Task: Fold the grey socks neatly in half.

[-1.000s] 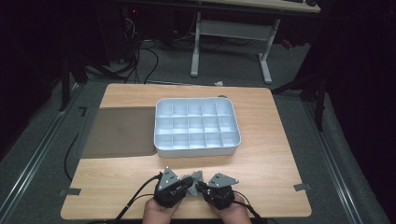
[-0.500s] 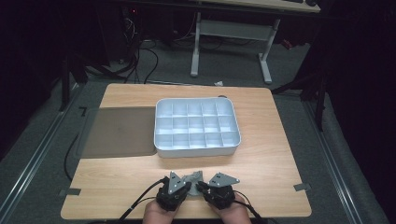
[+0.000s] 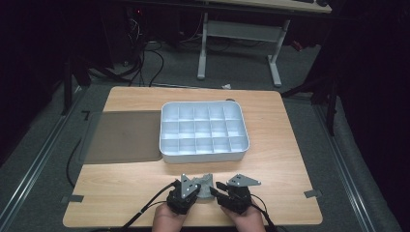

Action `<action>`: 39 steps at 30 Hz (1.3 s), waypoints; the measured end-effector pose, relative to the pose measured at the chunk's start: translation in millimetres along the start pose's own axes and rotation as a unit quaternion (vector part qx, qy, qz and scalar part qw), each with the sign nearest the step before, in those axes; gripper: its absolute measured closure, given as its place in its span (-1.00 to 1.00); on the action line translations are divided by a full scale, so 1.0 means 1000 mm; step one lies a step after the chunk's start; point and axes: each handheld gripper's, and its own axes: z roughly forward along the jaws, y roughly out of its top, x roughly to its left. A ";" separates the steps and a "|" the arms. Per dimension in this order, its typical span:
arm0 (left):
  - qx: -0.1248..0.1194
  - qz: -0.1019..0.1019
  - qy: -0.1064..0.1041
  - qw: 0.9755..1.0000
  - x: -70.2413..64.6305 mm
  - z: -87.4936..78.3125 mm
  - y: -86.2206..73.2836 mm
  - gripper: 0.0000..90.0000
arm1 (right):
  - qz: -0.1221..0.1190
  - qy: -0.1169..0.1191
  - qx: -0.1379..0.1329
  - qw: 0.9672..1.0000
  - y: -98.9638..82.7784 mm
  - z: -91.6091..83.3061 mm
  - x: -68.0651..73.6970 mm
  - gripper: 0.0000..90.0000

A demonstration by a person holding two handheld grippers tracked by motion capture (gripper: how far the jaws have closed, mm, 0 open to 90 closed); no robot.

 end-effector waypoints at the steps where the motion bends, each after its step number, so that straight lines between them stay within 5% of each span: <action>1: 0.001 0.001 0.001 1.000 0.000 0.000 0.000 1.00 | 0.007 0.004 0.005 1.000 0.000 0.002 -0.001 0.29; 3: 0.000 0.002 0.003 1.000 -0.001 0.000 0.000 1.00 | 0.020 0.023 0.014 0.999 -0.001 0.007 0.000 0.21; 7: 0.000 0.003 0.003 1.000 -0.001 0.000 -0.001 1.00 | 0.016 0.014 0.022 1.000 -0.004 0.011 0.005 0.21; 17: 0.000 0.000 -0.002 1.000 0.000 -0.001 -0.001 1.00 | 0.028 0.035 0.023 0.999 -0.006 0.011 0.003 0.67; 20: 0.000 0.001 -0.003 1.000 0.000 -0.001 -0.001 1.00 | 0.016 0.038 0.015 0.999 -0.006 0.010 0.004 0.82; 31: 0.002 0.002 -0.018 1.000 0.001 -0.001 -0.001 1.00 | -0.041 0.030 -0.026 0.998 0.000 -0.003 0.018 0.84; 39: 0.002 0.002 -0.016 1.000 0.001 0.000 -0.001 1.00 | -0.036 0.048 -0.032 0.998 0.004 0.001 0.020 0.82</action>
